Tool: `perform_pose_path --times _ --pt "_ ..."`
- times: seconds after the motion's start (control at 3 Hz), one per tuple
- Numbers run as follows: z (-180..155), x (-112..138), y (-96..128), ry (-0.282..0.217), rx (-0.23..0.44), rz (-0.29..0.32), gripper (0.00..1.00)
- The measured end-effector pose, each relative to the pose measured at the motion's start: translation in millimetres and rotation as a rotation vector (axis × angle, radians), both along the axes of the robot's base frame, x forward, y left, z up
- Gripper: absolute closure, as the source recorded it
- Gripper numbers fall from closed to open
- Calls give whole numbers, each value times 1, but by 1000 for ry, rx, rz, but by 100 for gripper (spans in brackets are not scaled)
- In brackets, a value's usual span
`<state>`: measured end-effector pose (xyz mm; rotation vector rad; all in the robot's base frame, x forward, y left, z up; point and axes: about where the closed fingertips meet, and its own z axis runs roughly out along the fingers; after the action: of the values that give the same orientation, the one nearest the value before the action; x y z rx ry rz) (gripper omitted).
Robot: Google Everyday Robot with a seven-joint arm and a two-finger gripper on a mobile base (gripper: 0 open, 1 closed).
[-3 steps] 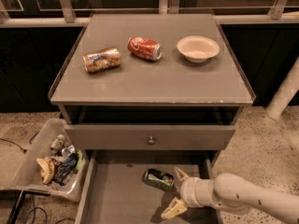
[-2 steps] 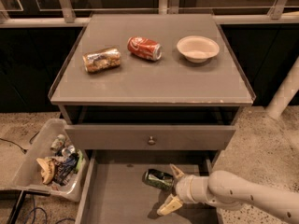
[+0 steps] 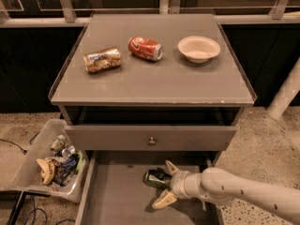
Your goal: Pick green can from middle drawer and place on counter
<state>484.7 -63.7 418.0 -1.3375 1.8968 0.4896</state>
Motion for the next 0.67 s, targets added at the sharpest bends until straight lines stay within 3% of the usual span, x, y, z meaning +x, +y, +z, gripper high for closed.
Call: perform_pose_path --times 0.67 --pt "-34 26 -3 -3 -4 -35 0"
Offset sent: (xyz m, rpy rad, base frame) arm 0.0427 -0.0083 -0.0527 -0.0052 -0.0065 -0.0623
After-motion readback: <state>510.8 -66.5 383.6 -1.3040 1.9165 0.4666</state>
